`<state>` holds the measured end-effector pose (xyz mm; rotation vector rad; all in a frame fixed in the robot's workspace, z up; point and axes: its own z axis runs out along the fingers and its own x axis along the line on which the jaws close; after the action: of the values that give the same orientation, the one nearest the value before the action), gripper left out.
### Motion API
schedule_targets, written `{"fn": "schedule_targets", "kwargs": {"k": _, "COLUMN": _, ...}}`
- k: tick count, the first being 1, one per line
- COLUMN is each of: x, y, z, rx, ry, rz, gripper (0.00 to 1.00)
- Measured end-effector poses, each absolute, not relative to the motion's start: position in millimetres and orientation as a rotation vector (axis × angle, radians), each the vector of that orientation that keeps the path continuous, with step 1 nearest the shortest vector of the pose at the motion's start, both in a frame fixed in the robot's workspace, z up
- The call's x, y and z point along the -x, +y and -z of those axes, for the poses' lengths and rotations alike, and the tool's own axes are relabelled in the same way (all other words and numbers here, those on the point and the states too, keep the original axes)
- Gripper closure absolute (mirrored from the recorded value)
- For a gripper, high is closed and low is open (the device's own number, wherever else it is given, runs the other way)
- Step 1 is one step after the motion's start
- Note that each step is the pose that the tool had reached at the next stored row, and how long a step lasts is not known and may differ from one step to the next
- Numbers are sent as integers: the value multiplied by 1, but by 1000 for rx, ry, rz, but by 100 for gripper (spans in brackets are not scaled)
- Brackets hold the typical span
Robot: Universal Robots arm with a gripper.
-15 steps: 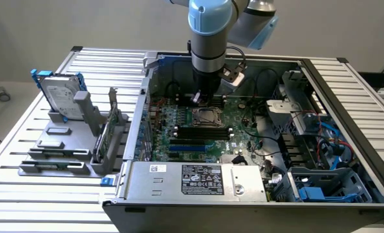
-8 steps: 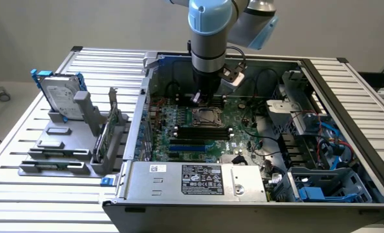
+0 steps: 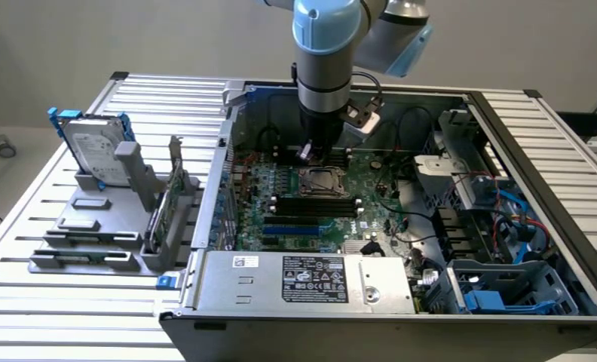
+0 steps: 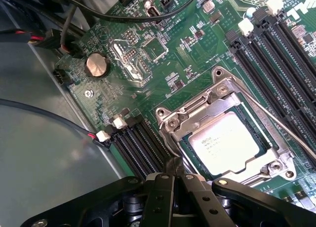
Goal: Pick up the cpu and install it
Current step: 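Install the first cpu locking lever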
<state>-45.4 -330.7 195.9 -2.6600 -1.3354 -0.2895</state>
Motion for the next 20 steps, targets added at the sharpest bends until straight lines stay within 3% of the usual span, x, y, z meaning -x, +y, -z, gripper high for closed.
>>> {"fn": "schedule_targets", "kwargs": {"k": 20, "x": 45, "y": -329, "z": -196, "rx": 2661, "ry": -1337, "rz": 296, "gripper": 89}}
